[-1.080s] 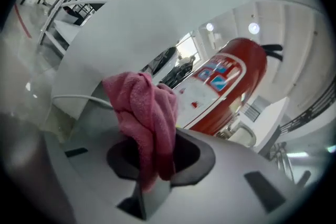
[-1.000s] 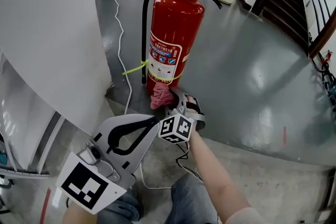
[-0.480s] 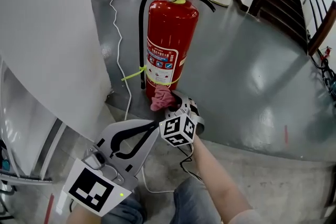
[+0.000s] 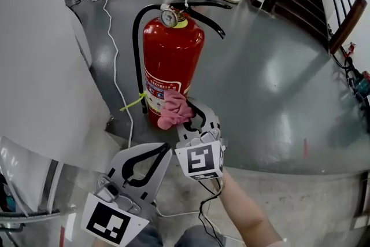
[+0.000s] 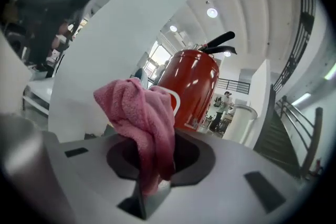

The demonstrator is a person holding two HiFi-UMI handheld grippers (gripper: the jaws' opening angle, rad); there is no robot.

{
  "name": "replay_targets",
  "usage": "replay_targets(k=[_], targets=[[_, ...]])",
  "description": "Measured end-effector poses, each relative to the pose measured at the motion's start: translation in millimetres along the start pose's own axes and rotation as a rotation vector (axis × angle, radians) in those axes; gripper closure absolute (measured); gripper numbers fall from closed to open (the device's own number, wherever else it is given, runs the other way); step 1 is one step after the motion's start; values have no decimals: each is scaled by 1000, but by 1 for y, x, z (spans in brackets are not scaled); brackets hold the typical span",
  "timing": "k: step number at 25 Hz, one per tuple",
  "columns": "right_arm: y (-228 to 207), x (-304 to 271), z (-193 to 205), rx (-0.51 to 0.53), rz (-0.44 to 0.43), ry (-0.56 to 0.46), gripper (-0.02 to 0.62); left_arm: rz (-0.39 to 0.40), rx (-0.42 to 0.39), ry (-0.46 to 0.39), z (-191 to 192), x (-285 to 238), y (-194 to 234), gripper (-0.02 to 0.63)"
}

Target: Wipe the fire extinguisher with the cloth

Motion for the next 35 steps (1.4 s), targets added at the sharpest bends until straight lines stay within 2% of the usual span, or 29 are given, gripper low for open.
replay_targets(k=[5, 10, 16, 20, 23, 30, 35], targets=[[-3, 33, -47, -89, -87, -42, 509, -12, 2, 70, -40, -2, 17, 597], [-12, 87, -126, -229, -141, -130, 509, -53, 113, 83, -110, 18, 21, 597], [-41, 179, -252, -376, -235, -199, 509, -87, 154, 95, -241, 52, 0, 597], [-61, 252, -337, -460, -271, -228, 509, -108, 137, 94, -340, 79, -29, 595], [-68, 309, -384, -531, -309, -250, 509, -113, 135, 87, -399, 105, -56, 597], [-65, 391, -453, -526, -364, -324, 508, -131, 94, 43, -480, 156, -101, 596], [-46, 414, -476, -497, -388, -335, 509, -133, 88, -9, -498, 185, -108, 597]])
Point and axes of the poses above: the fingertips, and each gripper's own axes: x backward along the fingers, y to its left, z out of its underside, the point moved 9 cm from there along x, backward along the fingers, and after that the axes turned 15 degrees about -z, right-handed, at the moved point
